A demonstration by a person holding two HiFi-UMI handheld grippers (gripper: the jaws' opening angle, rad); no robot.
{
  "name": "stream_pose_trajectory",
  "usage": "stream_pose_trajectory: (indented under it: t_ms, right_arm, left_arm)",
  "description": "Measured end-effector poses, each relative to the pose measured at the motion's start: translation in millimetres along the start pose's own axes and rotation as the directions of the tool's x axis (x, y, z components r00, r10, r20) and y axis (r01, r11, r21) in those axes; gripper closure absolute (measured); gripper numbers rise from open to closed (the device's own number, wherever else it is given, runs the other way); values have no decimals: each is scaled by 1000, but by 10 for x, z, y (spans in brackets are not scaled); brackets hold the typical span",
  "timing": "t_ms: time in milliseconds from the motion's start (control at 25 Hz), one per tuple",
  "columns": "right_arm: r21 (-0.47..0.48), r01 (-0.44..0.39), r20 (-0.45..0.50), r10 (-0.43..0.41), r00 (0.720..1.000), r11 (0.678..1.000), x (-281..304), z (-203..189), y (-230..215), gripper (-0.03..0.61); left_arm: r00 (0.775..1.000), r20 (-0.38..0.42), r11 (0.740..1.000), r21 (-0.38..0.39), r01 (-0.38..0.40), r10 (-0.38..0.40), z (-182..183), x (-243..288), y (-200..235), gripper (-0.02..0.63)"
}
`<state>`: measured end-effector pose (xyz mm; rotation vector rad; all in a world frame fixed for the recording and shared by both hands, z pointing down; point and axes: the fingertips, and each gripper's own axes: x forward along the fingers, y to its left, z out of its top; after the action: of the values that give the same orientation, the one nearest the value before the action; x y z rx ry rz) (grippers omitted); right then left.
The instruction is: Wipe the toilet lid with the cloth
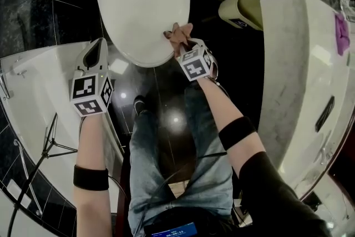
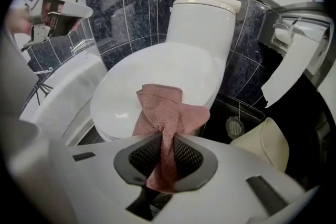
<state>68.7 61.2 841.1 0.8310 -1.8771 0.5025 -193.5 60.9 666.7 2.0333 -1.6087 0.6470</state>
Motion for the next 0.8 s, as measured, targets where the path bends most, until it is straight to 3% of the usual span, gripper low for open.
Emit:
stream_pose_trajectory:
  t_ms: [120, 200, 360, 520, 640, 800]
  right_arm:
    - [2, 24, 14, -24, 1000, 1000, -106, 147, -48, 499]
    - [-38, -2, 68, 5, 998, 999, -209, 416, 165, 499]
    - [-154, -130, 149, 153, 977, 980, -207, 1063, 1051, 497]
    - [-204, -222, 149, 254, 955, 954, 112, 1510, 1807, 497]
    - [-218, -222, 103, 249, 963, 950, 381, 1608, 2003, 497]
    - [-169, -217, 52, 228, 972, 962, 568, 1451, 1858, 497]
  left_arm:
    - [1000, 4, 1000, -5, -6, 6, 41, -10, 17, 614]
    - [1000, 8, 1000, -7, -12, 12, 79, -36, 53, 614]
    - [999, 14, 999, -17, -35, 35, 138, -99, 188, 614]
    - [998, 19, 998, -23, -61, 61, 159, -130, 325, 614]
    - [997, 21, 997, -25, -70, 70, 141, -147, 412, 614]
    - [997, 15, 997, -28, -73, 74, 88, -159, 483, 614]
